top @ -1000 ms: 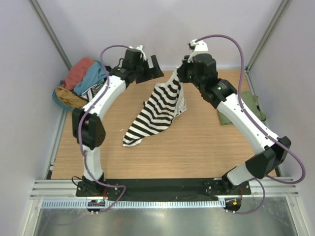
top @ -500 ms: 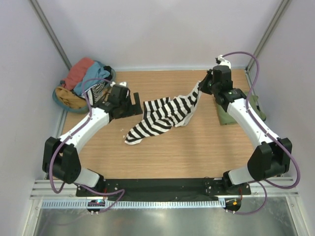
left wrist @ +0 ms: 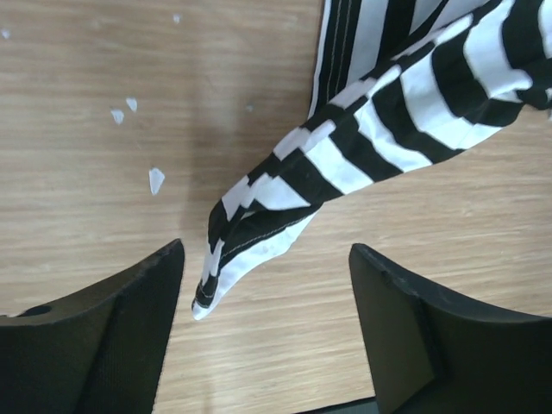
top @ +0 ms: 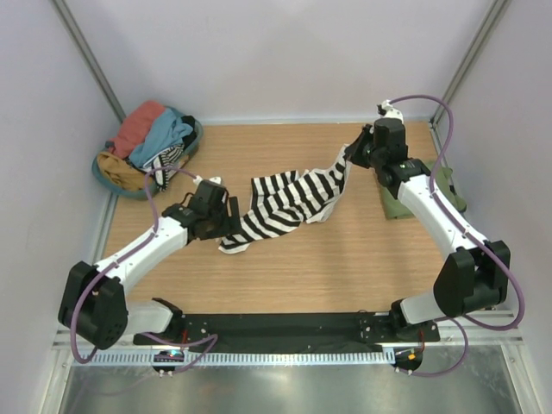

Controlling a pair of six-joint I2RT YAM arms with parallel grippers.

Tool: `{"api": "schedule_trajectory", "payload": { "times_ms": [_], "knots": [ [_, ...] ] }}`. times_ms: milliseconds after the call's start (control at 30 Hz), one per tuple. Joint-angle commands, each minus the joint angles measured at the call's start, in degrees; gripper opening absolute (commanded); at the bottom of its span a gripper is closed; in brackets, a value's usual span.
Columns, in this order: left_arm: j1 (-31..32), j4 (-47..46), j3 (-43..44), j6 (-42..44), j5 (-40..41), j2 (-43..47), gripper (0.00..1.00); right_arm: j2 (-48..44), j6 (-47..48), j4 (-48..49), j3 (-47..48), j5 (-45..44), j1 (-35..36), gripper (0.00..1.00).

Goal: Fold and stack the tank tops

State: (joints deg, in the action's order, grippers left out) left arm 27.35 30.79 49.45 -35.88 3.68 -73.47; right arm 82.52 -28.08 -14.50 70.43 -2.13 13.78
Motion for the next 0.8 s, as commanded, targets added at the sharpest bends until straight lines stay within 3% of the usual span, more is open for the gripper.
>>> {"api": "schedule_trajectory", "payload": {
  "times_ms": [0, 133, 167, 233, 267, 467, 533, 567, 600, 667, 767],
  "knots": [
    [0.86, 0.33, -1.63, -1.74, 2.47, 0.17, 0.74, -1.22, -0.66, 3.34, 0.05, 0.55, -0.6, 0.01],
    [1.21, -0.02, -3.83, -3.06, 4.49, -1.06, 0.49, -1.66, -0.93, 2.73, -0.73, -0.68, -0.69, 0.01],
    [1.3, -0.02, -4.79, -3.14, 5.01, -0.97, 0.33, -1.92, -1.19, 1.94, -1.0, -1.03, -0.6, 0.01],
    [1.3, -0.29, -5.68, -3.23, 6.68, -0.62, 0.16, -3.59, -2.59, 0.53, -2.83, -3.13, -0.6, 0.01],
    [1.3, -0.46, -6.46, -3.32, 7.82, -0.01, 0.0, -5.68, -3.38, -0.34, -4.24, -5.32, -0.6, 0.01],
    [1.39, -2.48, -8.4, -3.06, 9.32, 1.75, 0.0, -18.43, -9.36, 1.41, -24.44, -11.4, -0.69, 0.01],
    [1.47, -3.1, -8.58, -2.71, 9.76, 2.1, 0.0, -22.03, -10.07, 0.97, -30.49, -14.46, -0.68, 0.08],
    [1.47, -3.19, -8.67, -2.62, 10.11, 2.37, 0.0, -25.97, -10.07, 1.23, -32.18, -14.92, -0.6, 0.13],
    [1.47, -3.45, -8.76, -2.53, 10.2, 2.63, 0.0, -27.66, -9.9, 1.32, -33.51, -15.53, -0.68, 0.37],
    [1.48, -4.06, -8.84, -2.0, 10.38, 2.98, 0.0, -31.78, -9.02, 1.23, -35.71, -15.8, -0.69, 0.63],
    [1.47, -4.85, -8.93, -1.56, 10.03, 3.51, 0.0, -32.34, -5.42, 0.88, -34.76, -14.58, -0.68, 0.68]
  ]
}}
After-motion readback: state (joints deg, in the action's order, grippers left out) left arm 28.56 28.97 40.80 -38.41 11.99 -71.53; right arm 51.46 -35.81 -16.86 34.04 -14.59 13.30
